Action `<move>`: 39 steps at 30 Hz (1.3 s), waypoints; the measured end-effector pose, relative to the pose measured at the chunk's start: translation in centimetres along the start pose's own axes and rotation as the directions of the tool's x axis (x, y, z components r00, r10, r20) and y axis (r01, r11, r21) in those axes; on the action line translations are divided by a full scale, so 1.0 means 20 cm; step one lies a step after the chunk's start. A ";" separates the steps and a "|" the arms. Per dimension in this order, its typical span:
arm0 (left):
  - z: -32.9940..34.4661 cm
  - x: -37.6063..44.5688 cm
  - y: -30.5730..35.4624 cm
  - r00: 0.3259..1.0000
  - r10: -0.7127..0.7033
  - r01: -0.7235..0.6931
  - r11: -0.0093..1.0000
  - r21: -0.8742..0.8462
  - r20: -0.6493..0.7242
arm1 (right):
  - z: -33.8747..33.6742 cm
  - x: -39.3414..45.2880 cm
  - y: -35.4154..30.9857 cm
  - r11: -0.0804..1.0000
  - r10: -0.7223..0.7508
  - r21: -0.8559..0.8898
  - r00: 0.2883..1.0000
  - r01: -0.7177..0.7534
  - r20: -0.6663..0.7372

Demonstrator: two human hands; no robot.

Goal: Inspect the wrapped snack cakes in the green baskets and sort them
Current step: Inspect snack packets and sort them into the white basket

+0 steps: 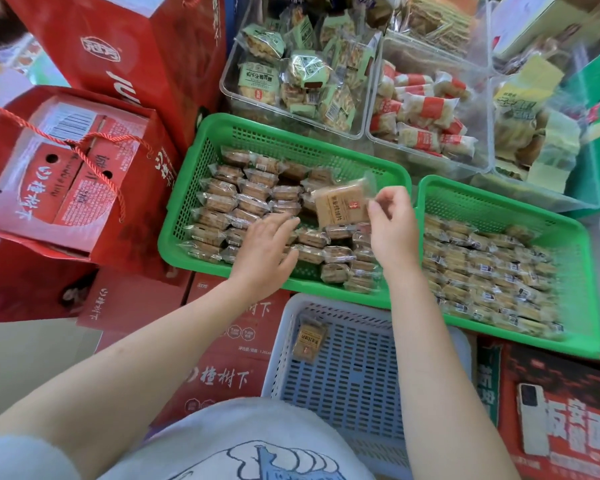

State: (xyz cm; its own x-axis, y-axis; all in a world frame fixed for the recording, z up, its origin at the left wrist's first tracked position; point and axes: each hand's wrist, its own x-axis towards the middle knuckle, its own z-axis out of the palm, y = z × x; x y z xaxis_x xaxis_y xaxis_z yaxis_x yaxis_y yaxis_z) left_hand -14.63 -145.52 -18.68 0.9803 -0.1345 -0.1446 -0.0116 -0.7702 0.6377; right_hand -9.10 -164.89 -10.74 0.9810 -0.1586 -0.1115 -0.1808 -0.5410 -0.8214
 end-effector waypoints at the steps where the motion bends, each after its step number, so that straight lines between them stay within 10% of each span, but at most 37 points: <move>1: -0.04 -0.02 0.05 0.993 -0.117 0.106 0.959 -0.262 -0.024 | -0.01 -0.04 0.00 0.994 0.064 0.083 0.998 -0.064 0.009; 3: -0.12 -0.06 0.18 0.954 -0.292 0.248 0.652 -0.717 0.065 | -0.01 -0.12 0.02 0.962 0.166 0.210 0.985 -0.173 0.052; 6: -0.24 -0.13 0.32 0.938 -0.299 0.277 0.337 -0.900 0.177 | 0.00 -0.25 0.01 0.934 0.231 0.263 0.971 -0.241 0.067; 16: -0.29 -0.37 0.37 0.934 -0.295 0.260 0.183 -0.948 0.199 | -0.03 -0.58 -0.07 0.971 0.150 0.175 0.984 -0.165 0.097; 23: -0.31 -0.51 0.37 0.945 -0.303 0.215 0.304 -0.928 0.120 | -0.08 -0.70 -0.06 0.994 -0.109 0.017 0.992 0.110 -0.066; 33: -0.35 -0.63 0.27 0.987 -0.125 0.033 0.776 -0.630 -0.101 | -0.09 -0.85 -0.09 0.887 0.101 0.443 0.991 -0.129 0.086; 39: -0.37 -0.65 0.23 0.990 -0.075 -0.006 0.822 -0.570 -0.118 | -0.07 -0.89 -0.10 0.868 0.098 0.479 0.990 -0.133 0.099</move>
State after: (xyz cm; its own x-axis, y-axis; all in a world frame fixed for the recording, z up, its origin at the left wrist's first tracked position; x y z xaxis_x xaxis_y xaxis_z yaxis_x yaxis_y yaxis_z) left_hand -25.99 -142.68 -8.20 0.9948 -0.0016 -0.1018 0.0974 -0.2765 0.9561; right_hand -26.31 -162.17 -6.29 0.9608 -0.1284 -0.2459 -0.2542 -0.0527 -0.9657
